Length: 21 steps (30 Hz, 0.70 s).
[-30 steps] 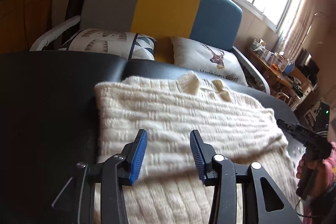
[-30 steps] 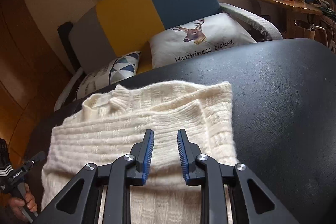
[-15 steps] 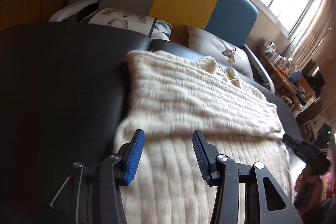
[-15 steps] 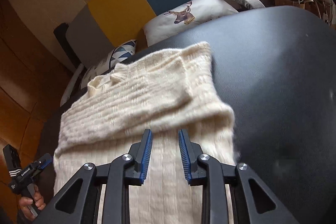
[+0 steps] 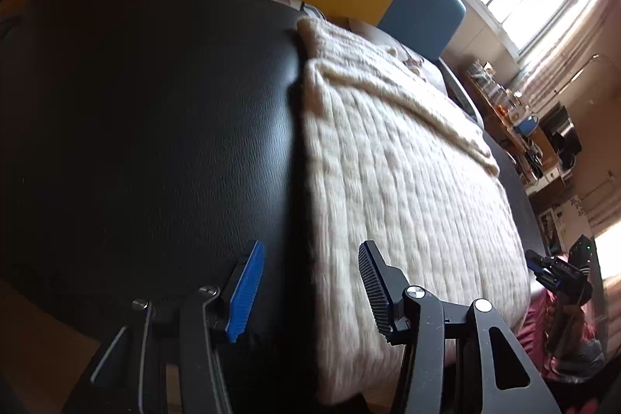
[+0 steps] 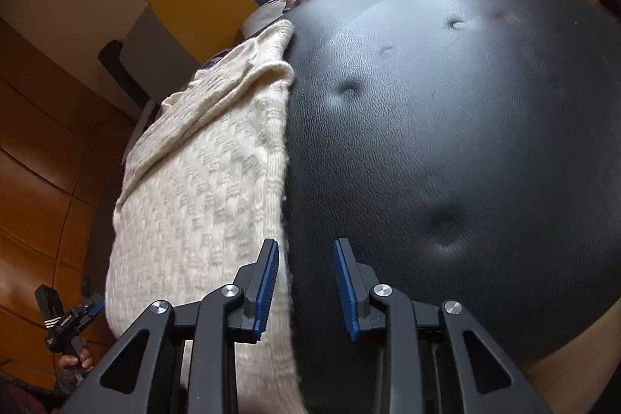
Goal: Fold clothes
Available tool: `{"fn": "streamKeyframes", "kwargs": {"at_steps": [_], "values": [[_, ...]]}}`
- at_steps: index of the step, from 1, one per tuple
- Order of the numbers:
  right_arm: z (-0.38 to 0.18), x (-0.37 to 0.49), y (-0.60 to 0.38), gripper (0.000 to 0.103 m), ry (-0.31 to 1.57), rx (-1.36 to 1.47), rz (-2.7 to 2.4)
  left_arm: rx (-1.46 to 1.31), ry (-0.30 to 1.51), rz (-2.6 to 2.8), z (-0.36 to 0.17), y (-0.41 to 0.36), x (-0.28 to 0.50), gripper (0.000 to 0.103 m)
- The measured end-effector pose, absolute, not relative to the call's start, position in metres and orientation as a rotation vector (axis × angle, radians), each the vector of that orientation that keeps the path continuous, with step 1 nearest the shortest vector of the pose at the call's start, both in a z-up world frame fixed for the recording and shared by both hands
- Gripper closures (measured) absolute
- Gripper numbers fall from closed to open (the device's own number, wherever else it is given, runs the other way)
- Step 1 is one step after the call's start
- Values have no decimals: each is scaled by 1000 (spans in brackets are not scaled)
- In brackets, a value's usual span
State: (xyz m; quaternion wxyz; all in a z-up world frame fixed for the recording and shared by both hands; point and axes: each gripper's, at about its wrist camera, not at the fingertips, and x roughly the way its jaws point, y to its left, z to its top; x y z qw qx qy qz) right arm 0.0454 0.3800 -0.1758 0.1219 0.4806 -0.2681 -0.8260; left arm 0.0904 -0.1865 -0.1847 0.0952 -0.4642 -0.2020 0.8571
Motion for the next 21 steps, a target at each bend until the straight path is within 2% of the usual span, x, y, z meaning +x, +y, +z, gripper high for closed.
{"fn": "streamKeyframes", "kwargs": {"at_steps": [4,7,8,15,21], "values": [[-187,58,388,69,-915,1383,-2223,-1380,-599,2472,-188,-174,103,44],[-197,63,389,68,-1010,1356,-2093,-1371,-580,2439,-192,-160,107,42],[-199,63,385,68,-1017,1347,-2063,-1366,-563,2442,-192,-155,107,38],[-206,56,348,68,-979,1289,-1954,-1310,-553,2416,-184,-144,107,37],[-190,49,337,68,-816,1325,-2062,-1319,-581,2394,-184,-146,105,37]]}}
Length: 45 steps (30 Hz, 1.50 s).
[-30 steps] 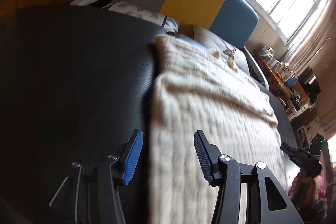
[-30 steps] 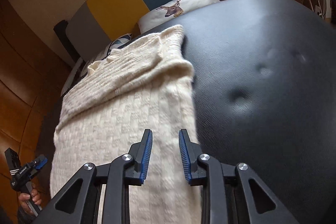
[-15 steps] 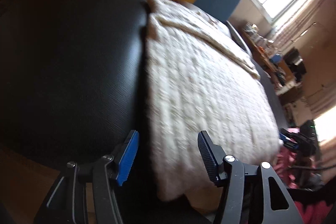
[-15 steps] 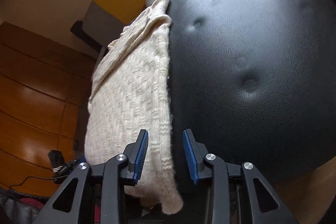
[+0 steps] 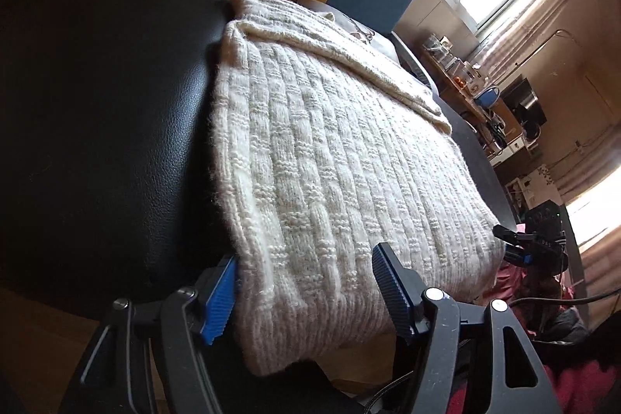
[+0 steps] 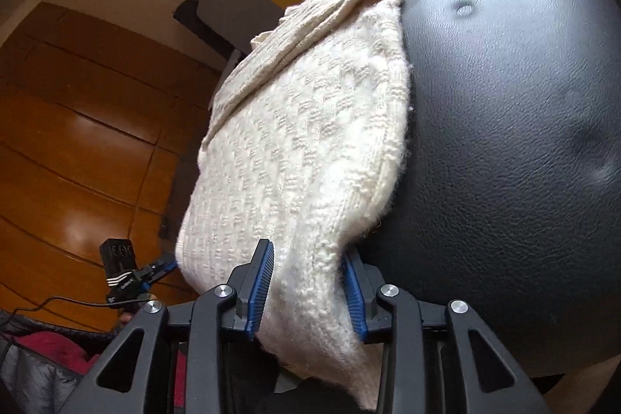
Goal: Fold clothes
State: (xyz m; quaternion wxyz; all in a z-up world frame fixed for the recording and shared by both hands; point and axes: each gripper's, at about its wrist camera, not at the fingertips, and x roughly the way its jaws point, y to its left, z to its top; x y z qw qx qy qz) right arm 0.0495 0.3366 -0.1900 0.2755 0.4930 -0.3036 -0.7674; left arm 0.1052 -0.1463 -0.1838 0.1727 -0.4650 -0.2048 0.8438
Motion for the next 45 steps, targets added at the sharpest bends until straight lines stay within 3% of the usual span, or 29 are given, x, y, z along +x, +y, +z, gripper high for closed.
{"fn": "streamKeyframes", "kwargs": {"at_steps": [6,9,13,20,21,22,28,31,34,36,37,38,43,45], "values": [[-202,46,361,67,-982,1316,-2000,-1296,-542,2341,-183,-136,109,37],[-205,43,340,67,-921,1363,-1839,-1316,-574,2272,-186,-136,109,41],[-199,48,317,67,-777,1402,-1811,-1378,-664,2259,-192,-156,110,62],[-202,46,335,67,-875,1351,-1870,-1384,-570,2323,-188,-146,105,60],[-202,47,335,67,-875,1345,-1874,-1386,-569,2335,-187,-146,103,67],[-202,48,335,67,-880,1339,-1881,-1388,-567,2348,-187,-146,102,91],[-196,57,332,67,-816,1319,-1957,-1411,-594,2384,-189,-148,94,90],[-191,62,326,80,-747,1317,-2023,-1414,-579,2376,-188,-142,93,78],[-186,67,318,80,-672,1311,-2094,-1409,-561,2348,-186,-134,92,61],[-188,69,314,73,-711,1256,-2096,-1433,-508,2362,-184,-129,90,62],[-190,69,312,65,-759,1236,-2091,-1445,-494,2378,-183,-129,90,77],[-194,69,310,64,-819,1226,-2087,-1456,-485,2395,-183,-130,90,89],[-195,67,308,65,-839,1216,-2062,-1418,-602,2384,-186,-144,95,90],[-198,61,309,70,-871,1269,-2047,-1402,-636,2375,-187,-148,98,90]]}}
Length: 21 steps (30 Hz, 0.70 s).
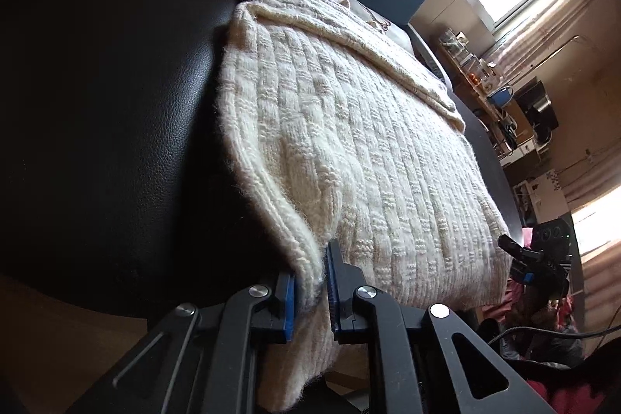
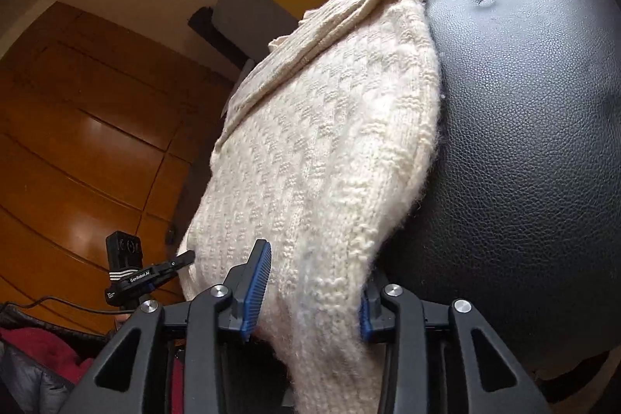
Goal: Fold clothes
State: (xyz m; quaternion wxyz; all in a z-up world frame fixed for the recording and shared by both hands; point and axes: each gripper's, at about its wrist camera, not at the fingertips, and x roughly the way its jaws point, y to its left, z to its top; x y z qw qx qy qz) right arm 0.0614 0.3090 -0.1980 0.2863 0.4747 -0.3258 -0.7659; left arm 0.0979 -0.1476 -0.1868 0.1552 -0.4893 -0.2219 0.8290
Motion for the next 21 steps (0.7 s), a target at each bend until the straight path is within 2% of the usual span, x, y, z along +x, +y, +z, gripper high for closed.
{"fn": "streamKeyframes", "kwargs": {"at_steps": [1,2,3,7,10,12,13,15,21], "values": [[-201,59,312,80,-910,1303,-2036,-1383,-651,2372,-185,-149,99,90],[-202,58,315,85,-934,1321,-2038,-1362,-654,2366,-183,-150,100,90],[-200,58,311,86,-906,1324,-2057,-1343,-653,2359,-180,-151,101,90],[-192,58,293,86,-752,1340,-2064,-1312,-665,2275,-178,-153,98,90],[-192,53,288,86,-696,1340,-2037,-1371,-631,2231,-185,-150,92,90],[-188,50,283,86,-657,1352,-2023,-1398,-672,2206,-188,-152,89,90],[-186,48,281,84,-637,1357,-2017,-1367,-685,2195,-185,-152,90,90],[-181,45,280,84,-656,1326,-2004,-1314,-697,2187,-177,-153,92,90],[-169,32,281,86,-793,1210,-1964,-1202,-924,2108,-163,-170,79,90]]}}
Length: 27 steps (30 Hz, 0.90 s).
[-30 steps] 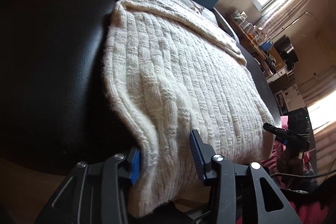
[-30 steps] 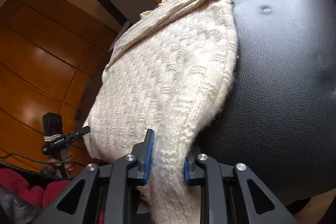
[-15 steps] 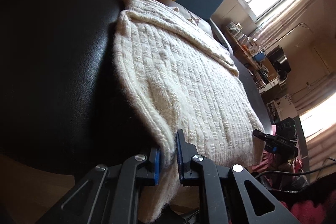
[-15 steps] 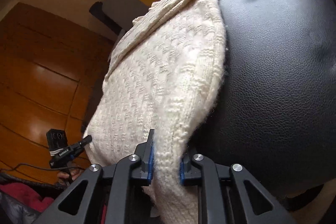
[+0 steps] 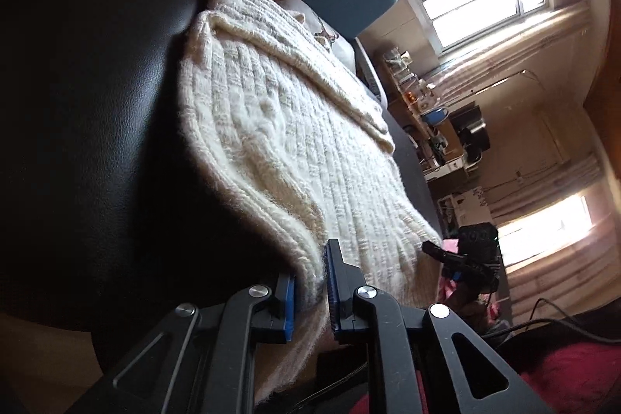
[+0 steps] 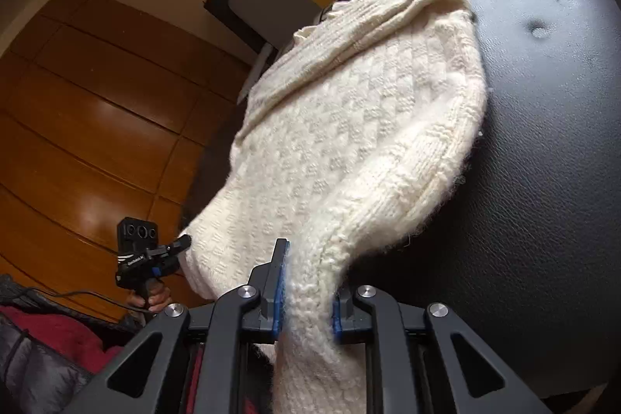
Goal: Fold clothes
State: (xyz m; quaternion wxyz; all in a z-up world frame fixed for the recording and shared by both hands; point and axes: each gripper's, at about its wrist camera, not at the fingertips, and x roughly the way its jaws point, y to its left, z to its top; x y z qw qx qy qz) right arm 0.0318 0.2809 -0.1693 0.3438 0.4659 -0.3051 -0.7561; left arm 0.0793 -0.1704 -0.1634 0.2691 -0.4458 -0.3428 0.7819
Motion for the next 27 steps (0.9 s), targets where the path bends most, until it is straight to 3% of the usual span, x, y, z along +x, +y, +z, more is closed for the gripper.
{"fn": "streamKeyframes", "kwargs": {"at_steps": [5,11,22,27], "values": [[-156,7,279,86,-819,1152,-1963,-1031,-1025,2075,-134,-178,48,93],[-148,-39,281,86,-781,1167,-1988,-1016,-911,2164,-114,-167,-16,95],[-104,-127,280,86,-801,996,-1988,-847,-1064,2153,-85,-187,-87,96],[-134,-216,286,86,-887,1086,-2043,-899,-1182,2264,-114,-199,-169,96]]}}
